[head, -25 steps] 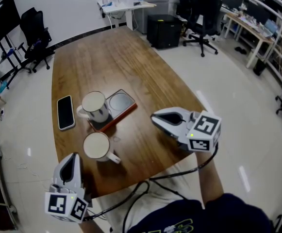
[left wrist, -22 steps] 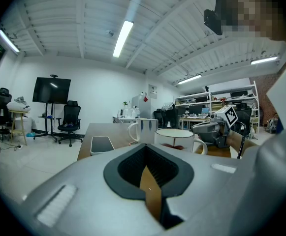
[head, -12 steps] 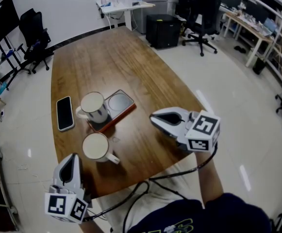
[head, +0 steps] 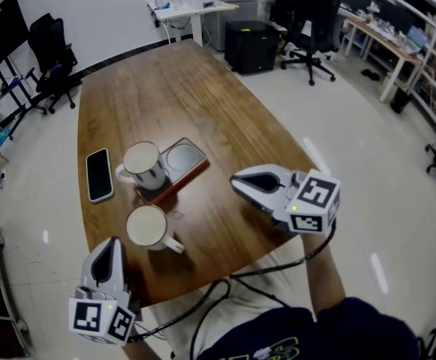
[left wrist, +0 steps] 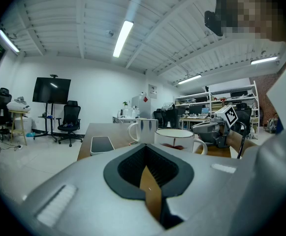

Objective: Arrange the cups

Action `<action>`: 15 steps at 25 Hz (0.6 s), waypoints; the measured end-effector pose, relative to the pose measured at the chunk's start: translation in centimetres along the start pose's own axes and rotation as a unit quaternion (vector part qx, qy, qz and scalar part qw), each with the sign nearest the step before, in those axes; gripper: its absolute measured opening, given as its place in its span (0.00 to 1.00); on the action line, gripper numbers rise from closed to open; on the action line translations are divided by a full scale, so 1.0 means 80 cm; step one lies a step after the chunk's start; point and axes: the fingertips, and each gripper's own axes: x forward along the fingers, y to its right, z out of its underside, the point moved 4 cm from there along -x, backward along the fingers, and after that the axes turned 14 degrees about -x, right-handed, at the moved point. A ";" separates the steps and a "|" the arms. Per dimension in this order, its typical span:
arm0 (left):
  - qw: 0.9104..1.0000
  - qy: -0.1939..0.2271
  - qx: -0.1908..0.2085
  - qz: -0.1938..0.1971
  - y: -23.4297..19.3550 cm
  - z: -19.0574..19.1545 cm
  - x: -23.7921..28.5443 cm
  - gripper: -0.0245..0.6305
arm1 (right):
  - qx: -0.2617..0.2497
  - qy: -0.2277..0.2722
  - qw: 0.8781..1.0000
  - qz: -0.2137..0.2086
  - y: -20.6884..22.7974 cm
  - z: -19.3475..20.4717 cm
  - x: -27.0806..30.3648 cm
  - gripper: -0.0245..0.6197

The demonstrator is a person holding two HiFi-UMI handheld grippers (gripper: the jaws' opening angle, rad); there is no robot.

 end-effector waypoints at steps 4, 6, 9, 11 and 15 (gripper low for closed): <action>1.000 0.000 0.000 0.000 -0.001 0.001 0.001 0.04 | 0.000 0.001 1.000 0.001 0.000 0.001 0.000 0.05; 1.000 -0.003 0.001 0.006 0.000 0.002 0.002 0.04 | -0.001 0.001 1.000 0.001 0.000 0.001 0.001 0.05; 1.000 -0.012 0.003 0.023 0.004 0.004 0.004 0.04 | 0.000 0.000 1.000 0.000 0.000 0.001 0.001 0.05; 1.000 -0.005 0.004 0.018 0.004 0.002 0.002 0.04 | 0.000 0.000 1.000 0.000 0.000 0.001 0.001 0.05; 1.000 -0.003 0.004 0.017 0.004 0.002 0.003 0.04 | -0.001 0.000 1.000 0.002 0.000 0.000 0.001 0.05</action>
